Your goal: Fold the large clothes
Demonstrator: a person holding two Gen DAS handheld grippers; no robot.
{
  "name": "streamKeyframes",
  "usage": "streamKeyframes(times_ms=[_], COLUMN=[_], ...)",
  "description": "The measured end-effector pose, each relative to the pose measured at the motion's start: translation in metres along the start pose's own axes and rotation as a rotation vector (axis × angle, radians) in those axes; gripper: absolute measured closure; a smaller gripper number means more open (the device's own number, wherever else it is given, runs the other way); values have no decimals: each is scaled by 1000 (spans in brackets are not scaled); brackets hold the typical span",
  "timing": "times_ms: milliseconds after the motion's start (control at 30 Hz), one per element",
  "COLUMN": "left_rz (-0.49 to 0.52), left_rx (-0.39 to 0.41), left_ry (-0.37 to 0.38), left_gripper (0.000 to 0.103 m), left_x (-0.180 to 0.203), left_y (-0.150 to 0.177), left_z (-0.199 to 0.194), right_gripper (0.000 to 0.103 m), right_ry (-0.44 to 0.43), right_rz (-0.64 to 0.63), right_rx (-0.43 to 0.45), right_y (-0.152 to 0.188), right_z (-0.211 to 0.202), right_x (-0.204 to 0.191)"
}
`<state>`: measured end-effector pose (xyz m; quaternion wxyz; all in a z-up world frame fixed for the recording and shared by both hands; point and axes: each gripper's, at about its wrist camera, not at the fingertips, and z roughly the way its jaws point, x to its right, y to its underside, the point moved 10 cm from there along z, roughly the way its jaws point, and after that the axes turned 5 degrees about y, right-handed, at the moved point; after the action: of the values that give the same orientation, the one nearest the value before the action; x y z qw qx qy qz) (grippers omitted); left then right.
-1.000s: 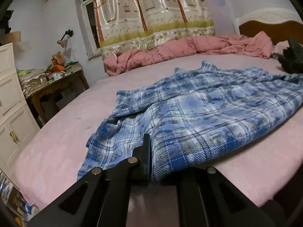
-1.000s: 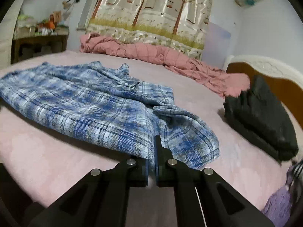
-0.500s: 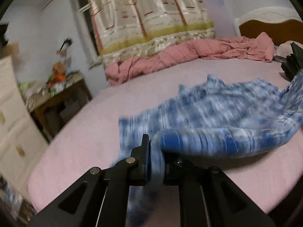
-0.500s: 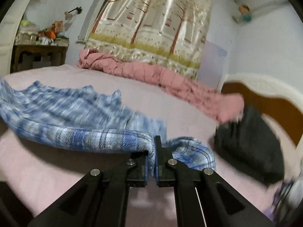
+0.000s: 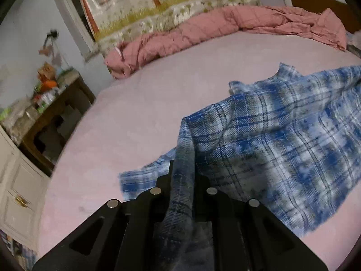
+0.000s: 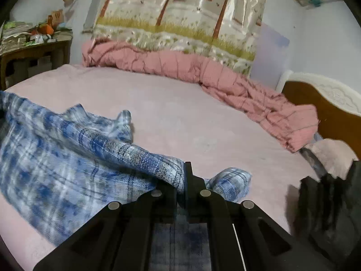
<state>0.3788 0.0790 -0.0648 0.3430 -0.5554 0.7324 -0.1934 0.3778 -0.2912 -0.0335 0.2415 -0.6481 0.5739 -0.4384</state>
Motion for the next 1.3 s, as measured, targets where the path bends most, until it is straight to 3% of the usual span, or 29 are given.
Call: streamKeyframes(times_ms=[167,367,433,467,533,567,600,700,767,800,867,1000,1167,1233,1267,1300], left_rz=[-49,-140,-137,-136,-138,-139,-136,-126,-134,-145,-171,-227,-420,-485,-515,-531], left_rx=[-33,125,155,155,159,181,216,308,334,334,311,233,66,-6,-22,-16], left_ry=[45,149,151,143,90,63,60,84,55,36,17,-5,96,160,210,234], left_gripper=[91,93,89,85,58,38,32,19,13,11,10,10,8,25,53,74], left_x=[0,-6,-8,-8,-12,-16,-20,-27,-37,-43,-53,-72,-87,-87,-86,-85], left_y=[7,6,7,8,11,12,14,30,38,40,40,44,56,60,60,60], left_z=[30,17,11,9,3,-5,-17,-55,-71,-75,-74,-53,14,39,46,47], right_gripper=[98,98,98,98,95,95,94,75,45,41,40,40,31,31,31,31], right_ry=[-75,-101,-112,-113,-133,-145,-154,-264,-253,-228,-191,-143,-188,-215,-254,-291], right_rz=[58,107,109,107,106,119,136,183,178,190,245,328,290,289,296,314], right_rx=[-100,-74,-56,-57,-90,-108,-111,-71,-11,14,52,32,-81,-161,-212,-262], right_y=[9,14,12,12,16,21,26,46,51,49,40,34,42,51,57,63], right_z=[43,56,51,51,51,47,41,1,-24,-31,-41,-40,-1,26,42,57], right_x=[-6,-9,-10,-10,-11,-9,-6,0,15,25,51,89,93,82,72,62])
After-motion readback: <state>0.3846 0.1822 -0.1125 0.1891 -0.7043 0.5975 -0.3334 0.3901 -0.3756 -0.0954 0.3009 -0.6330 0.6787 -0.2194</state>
